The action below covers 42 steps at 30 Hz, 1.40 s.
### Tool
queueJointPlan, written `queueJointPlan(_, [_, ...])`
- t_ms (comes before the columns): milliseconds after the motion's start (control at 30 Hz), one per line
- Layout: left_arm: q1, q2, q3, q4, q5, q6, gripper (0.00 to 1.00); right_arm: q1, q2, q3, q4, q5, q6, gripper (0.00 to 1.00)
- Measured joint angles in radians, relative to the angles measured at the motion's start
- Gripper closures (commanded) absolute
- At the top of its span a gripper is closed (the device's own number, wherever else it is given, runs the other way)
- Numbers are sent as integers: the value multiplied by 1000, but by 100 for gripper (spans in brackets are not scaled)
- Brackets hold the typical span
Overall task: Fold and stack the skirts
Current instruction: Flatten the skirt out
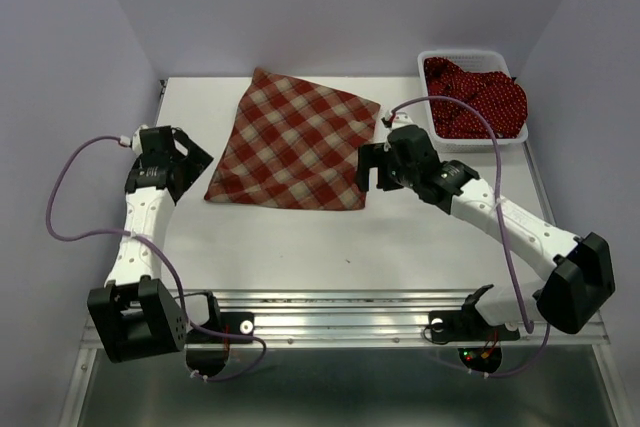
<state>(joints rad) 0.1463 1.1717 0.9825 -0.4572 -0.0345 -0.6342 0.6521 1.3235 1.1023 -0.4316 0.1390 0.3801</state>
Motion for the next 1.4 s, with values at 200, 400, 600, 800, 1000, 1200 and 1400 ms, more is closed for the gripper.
queueJointPlan(200, [0, 32, -116, 19, -6, -31, 1, 0, 52, -76, 1, 51, 188, 0])
queueJointPlan(400, [10, 140, -191, 152, 20, -74, 1, 0, 169, -86, 16, 67, 326, 3])
queueJointPlan(600, [13, 219, -235, 241, 18, -97, 3, 0, 280, -86, 55, 69, 374, 15])
queueJointPlan(800, [13, 293, -238, 319, 19, -106, 25, 0, 355, -86, 84, 82, 402, 21])
queueJointPlan(1000, [13, 342, -237, 389, 27, -105, 46, 0, 394, -86, 105, 93, 419, 28])
queueJointPlan(1200, [20, 378, -237, 444, 57, -96, 100, -1, 420, -82, 148, 88, 435, 70])
queueJointPlan(1400, [23, 390, -237, 463, 106, -81, 100, -3, 439, -79, 198, 29, 409, 99])
